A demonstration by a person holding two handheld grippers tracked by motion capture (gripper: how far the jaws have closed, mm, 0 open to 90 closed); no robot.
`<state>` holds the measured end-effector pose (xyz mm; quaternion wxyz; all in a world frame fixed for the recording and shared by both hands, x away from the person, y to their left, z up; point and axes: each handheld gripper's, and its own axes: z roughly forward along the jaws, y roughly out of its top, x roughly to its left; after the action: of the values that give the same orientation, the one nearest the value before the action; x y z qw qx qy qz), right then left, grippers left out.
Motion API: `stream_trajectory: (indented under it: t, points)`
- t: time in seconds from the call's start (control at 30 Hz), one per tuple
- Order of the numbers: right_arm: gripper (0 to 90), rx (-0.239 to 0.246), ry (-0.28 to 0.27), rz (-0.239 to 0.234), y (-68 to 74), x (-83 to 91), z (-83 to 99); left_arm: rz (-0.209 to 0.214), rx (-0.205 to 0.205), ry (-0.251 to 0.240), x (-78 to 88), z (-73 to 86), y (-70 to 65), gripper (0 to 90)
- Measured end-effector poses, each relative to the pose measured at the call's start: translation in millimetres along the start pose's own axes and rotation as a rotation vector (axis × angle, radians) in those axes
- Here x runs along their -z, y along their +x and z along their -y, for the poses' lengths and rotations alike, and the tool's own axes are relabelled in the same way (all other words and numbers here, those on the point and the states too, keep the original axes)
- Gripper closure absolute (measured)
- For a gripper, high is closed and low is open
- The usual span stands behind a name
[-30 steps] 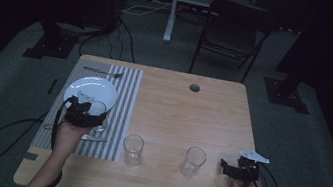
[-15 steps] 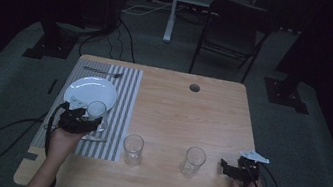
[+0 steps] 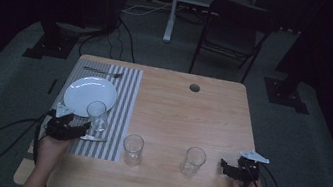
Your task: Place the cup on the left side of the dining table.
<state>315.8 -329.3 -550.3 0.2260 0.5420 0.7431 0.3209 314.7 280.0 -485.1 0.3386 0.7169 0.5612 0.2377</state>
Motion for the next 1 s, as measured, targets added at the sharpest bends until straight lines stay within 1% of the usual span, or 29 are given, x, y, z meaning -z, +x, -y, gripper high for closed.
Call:
stream_trajectory:
  t: [0.03, 0.17, 0.2, 0.27, 0.3, 0.33, 0.43, 0.53, 0.6, 0.67, 0.7, 0.73, 0.83, 0.87, 0.9, 0.93, 0.97, 1.0]
  points:
    - [12.6, 0.0, 0.0, 0.0, 0.0, 0.0, 0.0, -0.004, 0.012, 0.002, 1.0, 3.8, 3.2, 27.9]
    - [12.6, 0.0, 0.0, 0.0, 0.0, 0.0, 0.0, -0.018, 0.017, 0.006, 3.6, 14.3, 10.3, 27.9]
    - [12.6, 0.0, 0.0, 0.0, 0.0, 0.0, 0.0, -0.014, 0.021, 0.008, 3.6, 17.3, 12.3, 27.8]
    - [12.6, 0.0, 0.0, 0.0, 0.0, 0.0, 0.0, -0.02, 0.033, 0.016, 3.0, 23.5, 16.2, 27.7]
    - [12.6, 0.0, 0.0, 0.0, 0.0, 0.0, 0.0, -0.012, 0.037, 0.031, 2.0, 26.3, 18.3, 19.3]
    - [12.6, 0.0, 0.0, 0.0, 0.0, 0.0, 0.0, -0.018, 0.042, 0.048, 1.2, 29.0, 19.5, 19.3]
    - [12.6, 0.0, 0.0, 0.0, 0.0, 0.0, 0.0, -0.034, 0.039, 0.071, 0.9, 37.3, 22.5, 19.3]
    - [12.6, 0.0, 0.0, 0.0, 0.0, 0.0, 0.0, -0.044, 0.055, 0.078, 2.1, 44.5, 27.2, 19.2]
    - [12.6, 0.0, 0.0, 0.0, 0.0, 0.0, 0.0, -0.056, 0.057, 0.083, 2.9, 49.3, 29.6, 19.2]
    - [12.6, 0.0, 0.0, 0.0, 0.0, 0.0, 0.0, -0.06, 0.071, 0.084, 2.9, 54.1, 31.4, 19.1]
    - [12.6, 0.0, 0.0, 0.0, 0.0, 0.0, 0.0, -0.061, 0.076, 0.088, 2.7, 56.1, 32.6, 16.6]
    - [12.6, 0.0, 0.0, 0.0, 0.0, 0.0, 0.0, -0.059, 0.087, 0.091, 2.2, 57.9, 33.6, 10.4]
    - [12.6, 0.0, 0.0, 0.0, 0.0, 0.0, 0.0, -0.085, 0.104, 0.074, 2.7, 64.1, 36.9, 9.8]
    - [12.6, 0.0, 0.0, 0.0, 0.0, 0.0, 0.0, -0.103, 0.11, 0.067, 2.9, 65.8, 37.7, 9.7]
    - [12.6, 0.0, 0.0, 0.0, 0.0, 0.0, 0.0, -0.109, 0.115, 0.07, 2.9, 66.9, 38.5, 8.1]
    - [12.6, 0.0, 0.0, 0.0, 0.0, 0.0, 0.0, -0.119, 0.121, 0.092, 2.5, 67.5, 39.4, 0.3]
    - [12.6, 0.0, 0.0, 0.0, 0.0, 0.0, 0.0, -0.126, 0.121, 0.102, 2.7, 68.5, 40.2, 0.1]
    - [12.6, 0.0, 0.0, 0.0, 0.0, 0.0, 0.0, -0.113, 0.126, 0.111, 2.3, 69.9, 41.0, 0.1]
